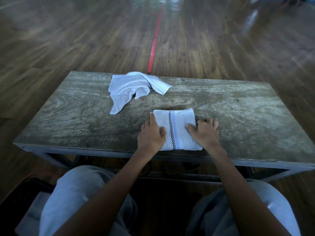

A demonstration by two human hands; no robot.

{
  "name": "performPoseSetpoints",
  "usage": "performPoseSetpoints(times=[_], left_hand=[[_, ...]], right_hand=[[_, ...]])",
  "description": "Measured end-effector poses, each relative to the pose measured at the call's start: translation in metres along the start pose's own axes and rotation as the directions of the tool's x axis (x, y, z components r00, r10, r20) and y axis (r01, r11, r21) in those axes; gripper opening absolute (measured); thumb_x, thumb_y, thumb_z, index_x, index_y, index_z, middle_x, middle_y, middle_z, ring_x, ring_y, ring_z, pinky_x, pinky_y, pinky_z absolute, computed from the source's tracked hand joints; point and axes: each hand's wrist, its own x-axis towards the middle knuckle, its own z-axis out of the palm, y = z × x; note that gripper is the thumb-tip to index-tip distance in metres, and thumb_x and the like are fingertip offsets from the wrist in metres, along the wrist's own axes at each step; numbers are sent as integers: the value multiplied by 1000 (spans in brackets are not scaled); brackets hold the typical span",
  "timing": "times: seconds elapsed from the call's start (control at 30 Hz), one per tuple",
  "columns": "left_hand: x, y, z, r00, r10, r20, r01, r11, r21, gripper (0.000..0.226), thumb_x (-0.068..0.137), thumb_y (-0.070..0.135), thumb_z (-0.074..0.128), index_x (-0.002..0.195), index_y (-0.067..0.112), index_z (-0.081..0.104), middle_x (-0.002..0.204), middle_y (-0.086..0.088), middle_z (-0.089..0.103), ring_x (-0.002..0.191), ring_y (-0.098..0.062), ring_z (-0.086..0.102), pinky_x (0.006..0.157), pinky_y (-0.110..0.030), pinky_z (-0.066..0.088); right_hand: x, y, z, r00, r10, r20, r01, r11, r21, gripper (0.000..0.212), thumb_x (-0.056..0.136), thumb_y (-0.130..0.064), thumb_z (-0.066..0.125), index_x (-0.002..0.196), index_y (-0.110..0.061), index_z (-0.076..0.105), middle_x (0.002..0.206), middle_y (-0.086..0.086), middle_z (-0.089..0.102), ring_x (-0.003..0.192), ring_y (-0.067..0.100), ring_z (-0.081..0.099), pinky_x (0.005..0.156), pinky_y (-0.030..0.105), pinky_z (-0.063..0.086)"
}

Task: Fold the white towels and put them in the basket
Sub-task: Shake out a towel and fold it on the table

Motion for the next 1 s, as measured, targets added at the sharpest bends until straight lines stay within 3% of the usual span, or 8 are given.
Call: performPoseSetpoints(times=[0.1, 0.17, 0.23, 0.3, 0.4, 0.6, 0.83, 1.0], left_hand=[[2, 2, 5, 998, -60, -10, 56, 977, -206, 73, 92, 28, 50, 150, 15, 10, 127, -14, 52, 98, -25, 59, 75, -37, 51], [-1, 3, 6, 995, -100, -10, 90, 931, -355, 73, 89, 24, 54, 149, 17, 14, 127, -13, 53, 97, -25, 60, 72, -32, 49], [-6, 7, 4, 992, -129, 8, 113, 834, -541, 73, 87, 20, 57, 148, 19, 17, 126, -10, 54, 104, -24, 59, 78, -31, 48], [-13, 13, -2, 990, -137, 27, 118, 716, -689, 71, 86, 14, 60, 147, 18, 22, 122, 0, 56, 103, -13, 58, 84, -28, 48], [-23, 20, -13, 988, -140, 59, 132, 601, -788, 65, 89, 18, 63, 145, 22, 31, 130, 3, 52, 115, -13, 53, 93, -28, 45], [-56, 41, -27, 974, -176, 145, 192, 291, -937, 31, 94, 11, 56, 123, 23, 57, 126, 1, 60, 116, -20, 56, 101, -46, 45], [-94, 49, -81, 980, -141, 142, 171, 223, -960, 41, 94, 6, 49, 132, 23, 50, 132, -2, 54, 121, -20, 51, 104, -44, 43], [-124, 16, -134, 978, -198, -69, -11, 283, -959, 38, 91, 3, 51, 113, 32, 62, 130, 0, 57, 119, -21, 54, 103, -43, 44]], right_hand=[[3, 0, 0, 995, 45, 87, -59, 985, 164, 45, 84, -45, 53, 75, -1, 57, 119, 11, 48, 120, 30, 34, 86, 37, 36], [0, -2, -4, 997, 10, 73, -34, 939, 341, 35, 84, -35, 56, 74, -1, 58, 90, 15, 62, 91, 30, 58, 64, 26, 43], [-9, -7, -10, 998, -25, 56, -9, 839, 544, 25, 88, -23, 57, 69, -7, 55, 69, 10, 58, 64, 25, 58, 48, 21, 40], [-16, -5, -14, 999, -23, 45, -16, 712, 702, 15, 89, -23, 60, 88, -8, 61, 83, 8, 64, 73, 22, 63, 59, 29, 50], [-32, -1, -18, 999, 38, -25, -3, 599, 801, 32, 92, -25, 59, 121, -18, 47, 93, -3, 62, 78, 12, 62, 68, 30, 52], [-78, -1, -42, 964, -1, -267, 214, 601, 770, 29, 99, -23, 46, 128, -21, 47, 105, -18, 52, 94, 4, 53, 73, 16, 44], [-116, -39, -80, 913, -171, -370, 392, 619, 681, 24, 99, -16, 46, 119, -22, 57, 110, -10, 56, 87, -16, 50, 74, 0, 38], [-132, -99, -76, 906, -270, -326, 423, 571, 703, 22, 98, -17, 46, 113, -29, 58, 97, -12, 55, 82, -6, 49, 77, 15, 38]])
